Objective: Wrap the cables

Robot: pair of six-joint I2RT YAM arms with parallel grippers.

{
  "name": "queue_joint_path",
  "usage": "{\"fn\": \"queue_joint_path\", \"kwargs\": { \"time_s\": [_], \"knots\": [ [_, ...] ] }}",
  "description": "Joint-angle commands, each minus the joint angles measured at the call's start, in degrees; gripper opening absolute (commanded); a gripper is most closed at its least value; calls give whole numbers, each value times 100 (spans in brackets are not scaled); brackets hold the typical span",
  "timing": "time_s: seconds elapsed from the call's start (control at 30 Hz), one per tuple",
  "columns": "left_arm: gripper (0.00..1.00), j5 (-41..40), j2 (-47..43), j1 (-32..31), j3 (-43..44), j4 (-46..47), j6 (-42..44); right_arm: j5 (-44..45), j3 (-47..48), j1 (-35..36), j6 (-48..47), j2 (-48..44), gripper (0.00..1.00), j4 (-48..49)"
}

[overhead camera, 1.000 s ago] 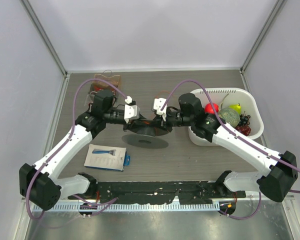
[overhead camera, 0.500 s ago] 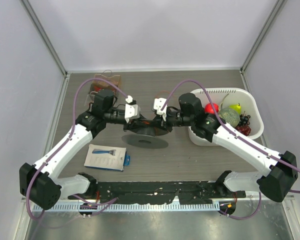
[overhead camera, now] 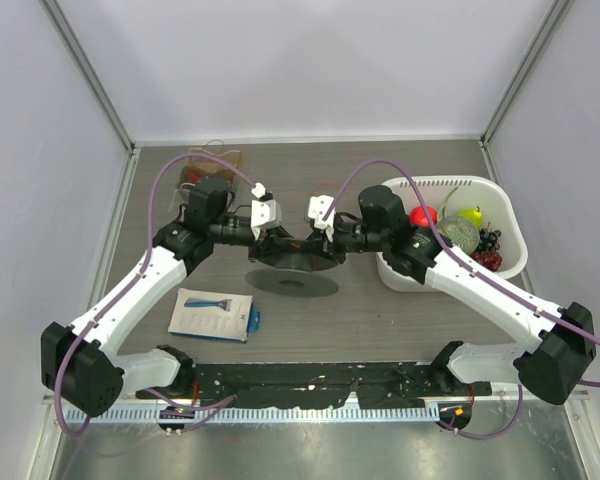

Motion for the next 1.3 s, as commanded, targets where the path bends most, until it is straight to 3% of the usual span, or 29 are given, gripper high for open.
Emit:
{"fn": "queue_joint_path", "kwargs": {
  "time_s": [0.0, 0.27, 0.97, 1.1, 1.27],
  "knots": [
    [19, 266, 3, -64, 149, 605, -525, 30, 123, 2, 107, -93, 1, 735],
    [13, 125, 20, -64, 0, 1123, -1140, 56, 115, -7, 168, -76, 1, 805],
    [24, 380, 38, -64, -45, 1264, -1422, 179, 53, 2, 248, -67, 1, 867],
    [35, 450, 38, -64, -62, 1299, -1466, 179, 53, 2, 274, -58, 1, 893],
    [29, 504, 20, -65, -141, 1396, -1448, 179, 53, 2, 292, -49, 0, 902]
  ]
}}
